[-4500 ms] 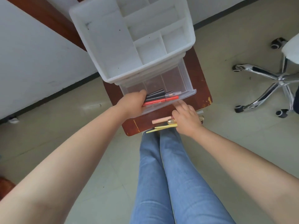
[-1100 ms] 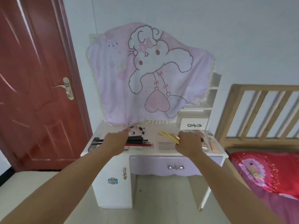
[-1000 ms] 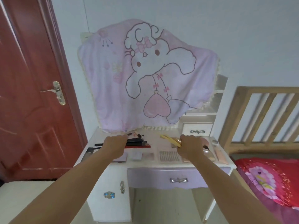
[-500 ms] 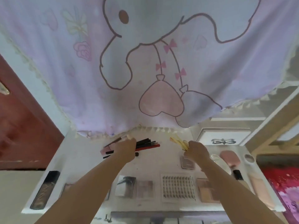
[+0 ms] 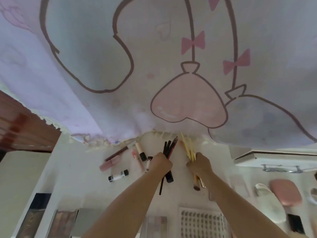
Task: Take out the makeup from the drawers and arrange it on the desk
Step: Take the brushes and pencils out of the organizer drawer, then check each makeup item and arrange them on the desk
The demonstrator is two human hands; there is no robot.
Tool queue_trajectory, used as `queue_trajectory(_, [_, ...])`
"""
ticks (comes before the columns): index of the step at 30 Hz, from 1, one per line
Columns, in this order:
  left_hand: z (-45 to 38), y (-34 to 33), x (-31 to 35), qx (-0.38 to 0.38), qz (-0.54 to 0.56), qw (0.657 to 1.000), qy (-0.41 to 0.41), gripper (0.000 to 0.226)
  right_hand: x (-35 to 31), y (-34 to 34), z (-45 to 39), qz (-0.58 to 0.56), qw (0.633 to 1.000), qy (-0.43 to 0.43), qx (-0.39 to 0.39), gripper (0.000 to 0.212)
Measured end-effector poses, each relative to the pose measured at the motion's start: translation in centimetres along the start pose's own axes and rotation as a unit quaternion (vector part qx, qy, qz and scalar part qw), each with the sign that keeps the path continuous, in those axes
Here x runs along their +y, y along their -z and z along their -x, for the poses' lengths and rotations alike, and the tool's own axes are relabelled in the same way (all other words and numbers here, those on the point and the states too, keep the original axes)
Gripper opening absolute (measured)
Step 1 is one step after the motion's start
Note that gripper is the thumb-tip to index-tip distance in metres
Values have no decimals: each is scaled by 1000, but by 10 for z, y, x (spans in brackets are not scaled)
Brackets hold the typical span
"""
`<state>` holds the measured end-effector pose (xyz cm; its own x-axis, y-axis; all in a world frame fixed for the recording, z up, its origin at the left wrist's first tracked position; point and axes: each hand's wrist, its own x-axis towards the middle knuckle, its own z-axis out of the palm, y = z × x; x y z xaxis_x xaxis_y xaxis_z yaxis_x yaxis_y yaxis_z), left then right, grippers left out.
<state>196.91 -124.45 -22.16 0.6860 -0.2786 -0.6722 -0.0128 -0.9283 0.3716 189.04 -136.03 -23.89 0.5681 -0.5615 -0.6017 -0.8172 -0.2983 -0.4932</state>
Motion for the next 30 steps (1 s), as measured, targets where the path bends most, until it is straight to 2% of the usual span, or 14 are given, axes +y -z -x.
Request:
queue_trajectory(3, [-1, -2, 5, 7, 61, 998, -5, 20, -1, 0, 0, 19, 998, 44, 40, 15])
queue_trajectory(5, [1, -3, 8, 6, 73, 997, -21, 23, 1, 0, 3, 39, 994, 84, 61, 28])
queue_trajectory(7, [6, -4, 6, 2, 48, 998, -50, 24, 4, 2, 7, 72, 986, 124, 80, 35])
queue_trajectory(11, [22, 4, -4, 8, -3, 993, -116, 25, 8, 4, 18, 144, 967, 180, 108, 33])
queue_trajectory(15, [42, 25, -31, 26, -63, 983, -169, 37, -2, 1, 30, 205, 947, 204, 137, 35])
queue_trajectory(18, [54, 47, -64, 31, -64, 984, -162, 36, -19, -11, 39, 251, 933, 217, 136, 34])
queue_trajectory(22, [63, 80, -126, 71, -69, 987, -130, 32, -59, -43, 54, 238, 919, 289, 123, 30])
queue_trajectory(27, [70, 132, -223, 115, -65, 987, -96, 31, -118, -111, 82, 202, 899, 378, 87, 24])
queue_trajectory(30, [72, 160, -282, 143, -74, 984, -79, 33, -150, -159, 100, 190, 902, 380, 81, 25])
